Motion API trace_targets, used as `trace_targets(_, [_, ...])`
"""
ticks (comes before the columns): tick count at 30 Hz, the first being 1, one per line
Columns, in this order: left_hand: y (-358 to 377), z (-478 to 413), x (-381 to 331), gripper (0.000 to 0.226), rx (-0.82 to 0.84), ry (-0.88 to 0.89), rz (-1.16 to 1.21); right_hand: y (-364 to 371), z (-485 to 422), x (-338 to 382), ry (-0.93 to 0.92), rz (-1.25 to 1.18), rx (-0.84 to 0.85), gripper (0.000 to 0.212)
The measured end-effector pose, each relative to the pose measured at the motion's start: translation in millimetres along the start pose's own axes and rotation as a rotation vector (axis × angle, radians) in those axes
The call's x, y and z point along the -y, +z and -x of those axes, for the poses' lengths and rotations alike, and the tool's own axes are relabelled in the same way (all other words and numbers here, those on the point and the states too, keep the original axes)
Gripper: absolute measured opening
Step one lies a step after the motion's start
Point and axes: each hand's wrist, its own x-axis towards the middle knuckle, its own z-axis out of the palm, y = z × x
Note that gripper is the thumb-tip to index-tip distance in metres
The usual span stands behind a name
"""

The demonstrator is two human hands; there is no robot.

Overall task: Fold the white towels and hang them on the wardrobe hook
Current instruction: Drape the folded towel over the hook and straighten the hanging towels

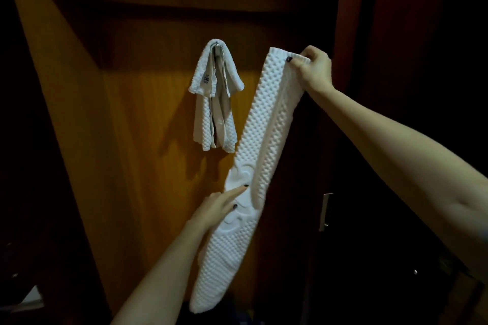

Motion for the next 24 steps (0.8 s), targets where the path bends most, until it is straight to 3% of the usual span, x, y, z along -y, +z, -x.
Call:
trace_targets(5, [-35,-2,28,0.049,-0.039,-0.031,0.116,1,9,-12,0.009,0.128,-0.032,0.02])
trace_targets(8, [-60,-6,34,0.037,-0.197,-0.023,0.183,1,16,-15,-0.014,0.329,-0.122,0.021])
trace_targets(11, [-81,-7,32,0.039,-0.263,-0.001,0.288,-3,31,-22,-0.072,0.581,-0.251,0.017])
trace_targets(13, [-94,-7,23,0.045,-0.236,0.02,0.423,-2,46,-26,-0.107,0.638,-0.243,0.014])
trace_targets(16, [-107,-9,4,0.043,-0.222,0.043,0.582,11,77,-24,-0.172,0.571,0.035,0.033])
trace_targets(19, [-118,-10,-13,0.022,-0.208,0.091,0.608,31,110,-12,-0.157,0.347,0.396,0.051])
trace_targets(24, [-127,-9,-23,0.015,-0.131,0.146,0.55,56,139,-2,-0.021,0.067,0.627,0.04])
